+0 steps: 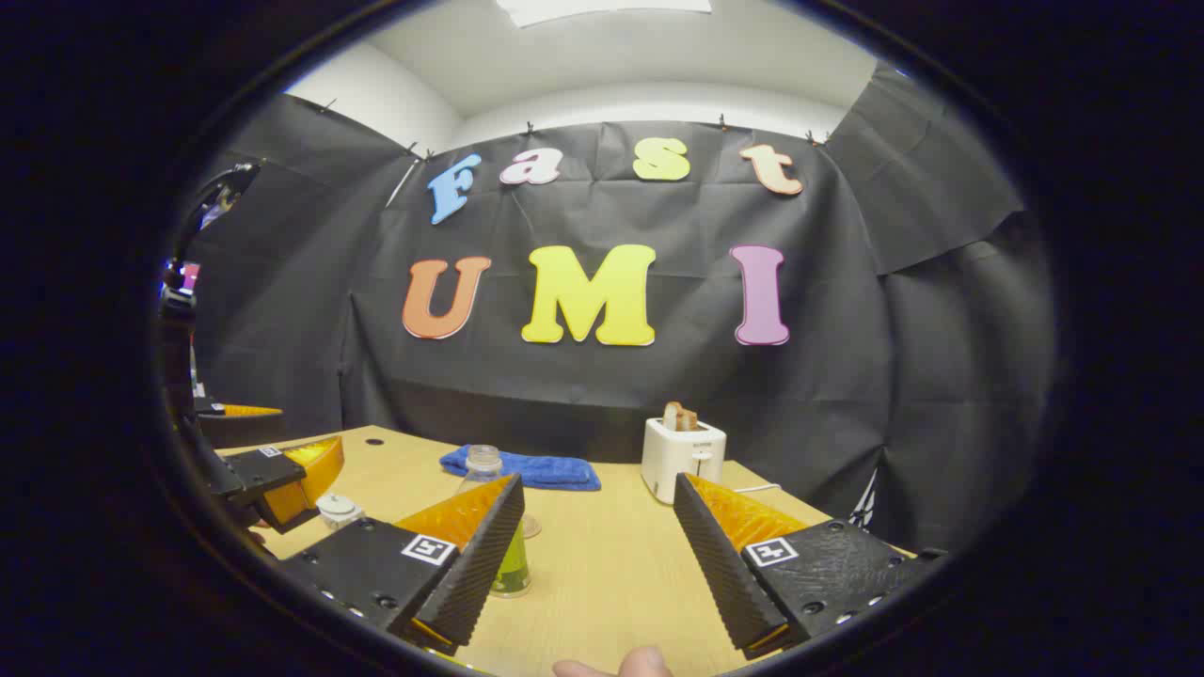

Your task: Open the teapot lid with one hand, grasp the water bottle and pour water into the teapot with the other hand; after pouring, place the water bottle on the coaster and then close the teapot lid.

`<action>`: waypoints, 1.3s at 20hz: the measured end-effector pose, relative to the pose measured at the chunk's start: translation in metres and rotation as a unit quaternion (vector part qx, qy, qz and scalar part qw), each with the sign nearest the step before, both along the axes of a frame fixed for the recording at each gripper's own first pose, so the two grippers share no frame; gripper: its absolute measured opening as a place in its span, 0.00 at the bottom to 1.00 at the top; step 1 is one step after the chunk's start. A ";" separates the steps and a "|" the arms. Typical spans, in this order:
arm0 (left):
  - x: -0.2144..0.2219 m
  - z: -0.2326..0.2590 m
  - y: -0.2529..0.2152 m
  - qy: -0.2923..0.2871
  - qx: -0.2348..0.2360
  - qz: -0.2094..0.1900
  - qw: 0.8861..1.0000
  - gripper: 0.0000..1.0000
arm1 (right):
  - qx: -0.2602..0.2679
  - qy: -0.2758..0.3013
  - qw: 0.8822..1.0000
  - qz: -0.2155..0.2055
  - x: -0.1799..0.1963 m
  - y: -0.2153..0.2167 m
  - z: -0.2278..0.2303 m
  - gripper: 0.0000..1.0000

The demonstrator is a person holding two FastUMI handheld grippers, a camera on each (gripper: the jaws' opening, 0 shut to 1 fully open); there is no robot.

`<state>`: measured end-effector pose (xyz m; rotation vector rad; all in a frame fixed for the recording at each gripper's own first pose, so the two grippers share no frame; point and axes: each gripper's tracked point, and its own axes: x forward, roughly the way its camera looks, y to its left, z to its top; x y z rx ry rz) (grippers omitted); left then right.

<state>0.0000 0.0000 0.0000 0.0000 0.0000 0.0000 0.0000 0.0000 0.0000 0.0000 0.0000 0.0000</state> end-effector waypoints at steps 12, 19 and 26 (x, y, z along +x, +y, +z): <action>0.002 -0.006 -0.004 0.005 0.006 -0.010 1.000 1.00 | 0.007 0.019 1.000 0.000 0.009 0.003 -0.011 0.95; 0.002 -0.006 -0.001 0.003 0.008 -0.005 1.000 1.00 | 0.003 0.016 1.000 0.002 0.008 0.003 -0.008 0.95; 0.006 -0.007 -0.003 -0.002 0.005 -0.006 1.000 1.00 | 0.004 0.013 1.000 0.001 0.015 -0.007 -0.009 0.95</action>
